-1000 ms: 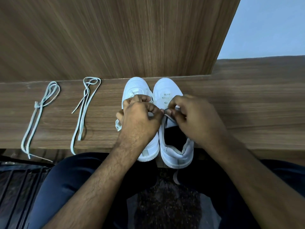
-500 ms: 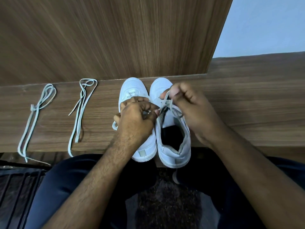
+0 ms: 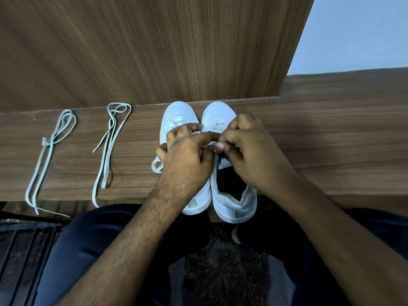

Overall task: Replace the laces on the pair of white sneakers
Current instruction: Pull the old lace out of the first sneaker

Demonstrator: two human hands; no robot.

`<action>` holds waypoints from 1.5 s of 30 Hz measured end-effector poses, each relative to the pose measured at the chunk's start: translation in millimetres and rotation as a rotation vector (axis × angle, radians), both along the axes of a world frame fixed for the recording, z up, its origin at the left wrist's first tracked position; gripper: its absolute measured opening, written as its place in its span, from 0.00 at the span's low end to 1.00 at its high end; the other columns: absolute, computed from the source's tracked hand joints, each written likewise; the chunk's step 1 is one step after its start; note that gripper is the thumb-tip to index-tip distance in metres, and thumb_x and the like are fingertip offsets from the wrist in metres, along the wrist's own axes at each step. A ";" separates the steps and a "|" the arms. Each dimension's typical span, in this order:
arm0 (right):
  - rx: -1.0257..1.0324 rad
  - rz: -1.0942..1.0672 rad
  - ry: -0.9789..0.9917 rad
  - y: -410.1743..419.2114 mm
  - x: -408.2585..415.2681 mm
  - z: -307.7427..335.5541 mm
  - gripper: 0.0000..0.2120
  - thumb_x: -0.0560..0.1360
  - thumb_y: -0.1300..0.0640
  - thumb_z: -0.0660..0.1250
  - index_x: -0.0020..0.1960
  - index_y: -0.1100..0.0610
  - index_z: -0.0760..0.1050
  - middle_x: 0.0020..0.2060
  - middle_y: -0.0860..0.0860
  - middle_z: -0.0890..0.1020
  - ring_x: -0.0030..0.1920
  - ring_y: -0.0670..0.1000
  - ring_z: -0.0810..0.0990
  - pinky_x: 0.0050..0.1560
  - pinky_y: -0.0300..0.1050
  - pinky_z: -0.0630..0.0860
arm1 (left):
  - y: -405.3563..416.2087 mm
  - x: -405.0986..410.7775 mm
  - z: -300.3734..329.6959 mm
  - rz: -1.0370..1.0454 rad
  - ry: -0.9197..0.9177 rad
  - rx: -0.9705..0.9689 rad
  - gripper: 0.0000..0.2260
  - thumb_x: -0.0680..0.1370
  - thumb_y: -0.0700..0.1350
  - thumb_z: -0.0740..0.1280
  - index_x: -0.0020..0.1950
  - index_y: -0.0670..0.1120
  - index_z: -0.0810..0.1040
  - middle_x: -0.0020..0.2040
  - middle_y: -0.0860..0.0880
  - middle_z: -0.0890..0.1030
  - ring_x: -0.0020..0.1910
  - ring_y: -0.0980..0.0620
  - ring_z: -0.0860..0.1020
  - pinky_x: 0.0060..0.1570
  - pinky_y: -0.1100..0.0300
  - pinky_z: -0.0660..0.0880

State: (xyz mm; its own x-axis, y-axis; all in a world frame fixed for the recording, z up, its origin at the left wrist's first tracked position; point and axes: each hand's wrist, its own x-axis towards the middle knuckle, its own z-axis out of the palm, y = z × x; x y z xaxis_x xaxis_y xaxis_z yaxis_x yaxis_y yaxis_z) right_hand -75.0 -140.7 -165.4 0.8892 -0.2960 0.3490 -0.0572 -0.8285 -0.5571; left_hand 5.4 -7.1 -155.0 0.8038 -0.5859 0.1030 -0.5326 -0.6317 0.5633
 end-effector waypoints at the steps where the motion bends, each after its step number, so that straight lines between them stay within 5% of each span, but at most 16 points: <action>1: 0.164 0.023 -0.049 0.3 0.2 2.7 0.09 0.80 0.52 0.63 0.45 0.53 0.80 0.46 0.49 0.78 0.50 0.55 0.76 0.53 0.53 0.74 | -0.3 0.1 -0.4 0.007 -0.009 0.014 0.14 0.79 0.45 0.66 0.58 0.62 0.82 0.67 0.56 0.73 0.69 0.48 0.64 0.56 0.52 0.57; 3: 0.771 0.034 -0.195 4.5 -0.3 15.9 0.10 0.84 0.56 0.59 0.46 0.55 0.76 0.45 0.52 0.83 0.48 0.53 0.81 0.54 0.48 0.78 | -0.6 -0.5 0.6 0.009 -0.031 0.024 0.15 0.79 0.44 0.66 0.59 0.62 0.82 0.68 0.57 0.73 0.69 0.49 0.64 0.55 0.53 0.54; 5: 1.290 0.012 -0.282 5.6 -3.4 33.6 0.12 0.85 0.55 0.57 0.46 0.56 0.74 0.34 0.51 0.80 0.35 0.51 0.80 0.41 0.45 0.81 | -0.8 -1.7 1.3 -0.001 -0.044 0.036 0.16 0.79 0.44 0.66 0.60 0.63 0.81 0.69 0.56 0.72 0.70 0.49 0.63 0.57 0.51 0.56; 6: 1.370 -0.029 -0.287 2.7 -4.9 38.3 0.12 0.84 0.53 0.58 0.45 0.54 0.74 0.29 0.49 0.75 0.28 0.48 0.75 0.32 0.44 0.79 | -1.2 -3.0 1.3 -0.010 -0.061 0.057 0.17 0.79 0.44 0.65 0.61 0.64 0.81 0.70 0.55 0.71 0.70 0.49 0.63 0.58 0.50 0.56; 7: 1.325 -0.077 -0.274 -1.1 -6.3 39.4 0.13 0.84 0.51 0.58 0.44 0.52 0.74 0.27 0.47 0.71 0.24 0.46 0.69 0.26 0.41 0.74 | -1.4 -4.5 1.5 -0.022 -0.095 0.086 0.17 0.79 0.45 0.65 0.62 0.65 0.80 0.70 0.54 0.71 0.71 0.48 0.62 0.57 0.50 0.55; 9: 0.893 -0.209 -0.223 -10.7 -7.3 31.2 0.13 0.84 0.48 0.60 0.43 0.50 0.75 0.27 0.47 0.74 0.25 0.44 0.70 0.25 0.41 0.69 | -2.0 -7.8 0.2 -0.055 -0.188 0.142 0.17 0.80 0.48 0.64 0.65 0.65 0.78 0.71 0.50 0.70 0.72 0.46 0.60 0.55 0.50 0.54; 12: 0.211 -0.324 -0.103 -24.2 -7.3 14.2 0.08 0.82 0.49 0.62 0.50 0.49 0.77 0.38 0.46 0.80 0.41 0.47 0.81 0.39 0.43 0.72 | -3.6 -8.6 -1.7 -0.069 -0.277 0.196 0.15 0.78 0.48 0.66 0.64 0.61 0.78 0.70 0.47 0.71 0.71 0.44 0.62 0.57 0.47 0.57; 15: -0.073 -0.277 0.201 -20.7 -6.8 7.2 0.17 0.81 0.46 0.61 0.66 0.52 0.74 0.59 0.52 0.75 0.61 0.55 0.74 0.59 0.52 0.70 | -5.2 -8.7 -2.9 -0.069 -0.327 0.230 0.15 0.75 0.48 0.67 0.62 0.57 0.79 0.69 0.46 0.72 0.69 0.43 0.66 0.58 0.44 0.61; 20: -0.139 -0.082 0.138 2.9 -6.3 11.4 0.13 0.80 0.51 0.64 0.63 0.54 0.74 0.54 0.51 0.75 0.53 0.55 0.77 0.50 0.53 0.75 | -9.9 -5.3 -5.0 -0.059 -0.367 0.154 0.10 0.79 0.50 0.66 0.60 0.57 0.76 0.66 0.47 0.74 0.65 0.44 0.70 0.55 0.47 0.62; 24: -0.065 -0.142 0.200 -0.9 -6.6 10.6 0.10 0.79 0.54 0.64 0.60 0.51 0.75 0.52 0.49 0.79 0.49 0.54 0.80 0.47 0.51 0.77 | -15.9 -2.0 -5.1 -0.062 -0.366 0.196 0.08 0.79 0.50 0.64 0.57 0.58 0.77 0.67 0.49 0.72 0.65 0.45 0.70 0.52 0.51 0.56; 29: 0.118 -0.270 0.290 -15.2 -8.7 11.7 0.11 0.79 0.55 0.62 0.59 0.48 0.79 0.50 0.52 0.85 0.50 0.55 0.83 0.50 0.45 0.77 | -18.0 -1.7 -8.8 -0.116 -0.379 0.220 0.14 0.78 0.47 0.62 0.61 0.57 0.77 0.68 0.47 0.71 0.65 0.44 0.71 0.59 0.46 0.62; 33: 0.132 -0.228 0.419 -15.7 -4.8 7.6 0.12 0.80 0.56 0.59 0.59 0.54 0.78 0.49 0.56 0.84 0.49 0.58 0.81 0.46 0.45 0.73 | -15.4 -0.1 -13.3 -0.116 -0.357 0.160 0.11 0.73 0.45 0.65 0.53 0.56 0.80 0.61 0.49 0.73 0.60 0.46 0.71 0.55 0.51 0.59; 37: 0.150 -0.266 0.440 -18.7 -4.9 7.0 0.08 0.81 0.54 0.59 0.47 0.55 0.72 0.38 0.51 0.78 0.44 0.57 0.77 0.41 0.43 0.66 | -6.5 12.4 -9.7 -0.260 0.177 -0.268 0.08 0.71 0.41 0.71 0.42 0.53 0.75 0.46 0.55 0.73 0.47 0.55 0.73 0.49 0.55 0.66; 40: 0.184 -0.272 0.404 -20.0 -6.1 9.8 0.07 0.80 0.52 0.62 0.47 0.54 0.74 0.38 0.49 0.79 0.43 0.55 0.77 0.42 0.43 0.68 | -3.7 5.3 2.9 -0.280 0.664 -0.752 0.18 0.75 0.35 0.73 0.35 0.45 0.65 0.33 0.43 0.69 0.33 0.49 0.67 0.35 0.58 0.65; 42: 0.177 -0.285 0.370 -19.7 -5.8 10.8 0.07 0.80 0.50 0.63 0.46 0.53 0.76 0.39 0.49 0.80 0.43 0.54 0.79 0.42 0.43 0.69 | -3.9 -2.5 7.0 -0.224 0.590 -0.726 0.18 0.76 0.39 0.73 0.37 0.42 0.64 0.30 0.40 0.64 0.30 0.48 0.63 0.31 0.55 0.61; 45: 0.188 -0.308 0.326 -20.1 -6.3 9.3 0.10 0.79 0.48 0.64 0.47 0.54 0.78 0.35 0.46 0.80 0.39 0.49 0.80 0.38 0.42 0.71 | -3.4 -3.2 -2.3 -0.236 -0.055 -0.131 0.08 0.78 0.51 0.70 0.52 0.49 0.76 0.28 0.50 0.74 0.29 0.49 0.74 0.31 0.56 0.69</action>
State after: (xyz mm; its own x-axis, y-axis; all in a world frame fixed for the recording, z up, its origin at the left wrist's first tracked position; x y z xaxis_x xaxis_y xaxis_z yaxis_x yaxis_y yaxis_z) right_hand -81.3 -160.8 -156.1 0.8044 -0.5938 -0.0180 -0.4804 -0.6323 -0.6077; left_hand 2.2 -10.5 -157.3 0.6374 -0.7354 0.2300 -0.6887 -0.4100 0.5980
